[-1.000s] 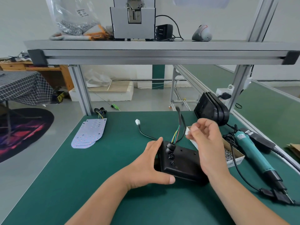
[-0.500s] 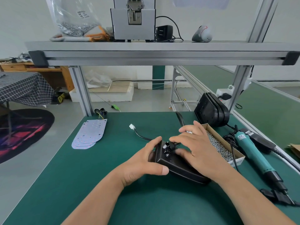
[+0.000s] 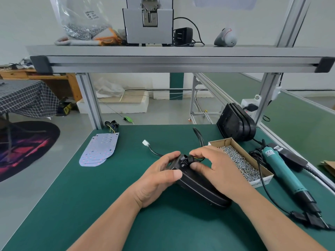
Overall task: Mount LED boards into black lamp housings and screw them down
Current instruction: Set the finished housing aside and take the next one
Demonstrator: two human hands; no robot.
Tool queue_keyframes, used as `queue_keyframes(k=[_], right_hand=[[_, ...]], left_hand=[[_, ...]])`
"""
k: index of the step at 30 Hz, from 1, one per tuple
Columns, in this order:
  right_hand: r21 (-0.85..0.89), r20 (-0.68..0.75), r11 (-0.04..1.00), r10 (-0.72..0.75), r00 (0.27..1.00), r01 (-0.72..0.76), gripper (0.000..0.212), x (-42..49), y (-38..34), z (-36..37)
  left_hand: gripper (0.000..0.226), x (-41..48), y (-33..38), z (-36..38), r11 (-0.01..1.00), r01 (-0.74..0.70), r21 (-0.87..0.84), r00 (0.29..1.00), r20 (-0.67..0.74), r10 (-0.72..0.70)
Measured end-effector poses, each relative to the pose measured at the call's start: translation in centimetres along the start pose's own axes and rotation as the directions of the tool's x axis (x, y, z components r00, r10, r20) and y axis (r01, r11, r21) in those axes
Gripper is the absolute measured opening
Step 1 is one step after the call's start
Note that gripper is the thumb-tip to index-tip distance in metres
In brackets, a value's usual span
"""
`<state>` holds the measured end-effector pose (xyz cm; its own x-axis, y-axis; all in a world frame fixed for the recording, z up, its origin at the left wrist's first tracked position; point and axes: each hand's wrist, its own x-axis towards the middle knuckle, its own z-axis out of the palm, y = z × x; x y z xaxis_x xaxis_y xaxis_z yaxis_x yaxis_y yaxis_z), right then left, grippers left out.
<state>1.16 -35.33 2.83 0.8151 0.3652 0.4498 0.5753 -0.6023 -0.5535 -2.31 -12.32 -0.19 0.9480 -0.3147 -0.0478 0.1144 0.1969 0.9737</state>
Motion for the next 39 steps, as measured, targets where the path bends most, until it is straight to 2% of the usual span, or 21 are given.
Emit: queue_keyframes(k=[7,12,17,24,28,34,39], right_hand=[[0.163,0.054,0.98,0.106,0.993,-0.113,0.031,0.5,-0.6,-0.5],[0.201,0.054,0.974,0.098,0.994,-0.107,0.034,0.7,-0.3,-0.4],[0.271,0.029,0.962,0.041,0.999,-0.047,0.048,0.8,-0.2,-0.3],[0.245,0.03,0.97,-0.012,0.999,0.004,0.03,1.0,-0.1,-0.3],[0.249,0.042,0.968,0.004,0.999,-0.014,0.033,1.2,-0.3,-0.5],[0.265,0.079,0.959,0.079,0.994,-0.098,0.016,1.4,0.0,-0.4],[0.276,0.056,0.957,0.073,0.996,-0.086,0.018,1.4,0.1,-0.3]], left_hand=[[0.094,-0.1,0.2,0.4,0.999,-0.009,0.044,0.999,0.039,0.008],[0.091,-0.3,0.4,0.7,0.997,-0.025,0.073,0.998,0.053,0.021],[0.086,-0.1,0.5,0.7,0.994,-0.049,0.098,0.998,0.055,0.043],[0.076,0.0,0.4,0.7,0.981,-0.082,0.174,0.995,0.073,0.07],[0.074,0.0,0.3,0.9,0.98,-0.098,0.173,0.993,0.081,0.085],[0.084,0.3,0.2,0.9,0.988,-0.084,0.126,0.993,0.089,0.073],[0.085,0.5,0.3,0.9,0.988,-0.092,0.124,0.993,0.084,0.082]])
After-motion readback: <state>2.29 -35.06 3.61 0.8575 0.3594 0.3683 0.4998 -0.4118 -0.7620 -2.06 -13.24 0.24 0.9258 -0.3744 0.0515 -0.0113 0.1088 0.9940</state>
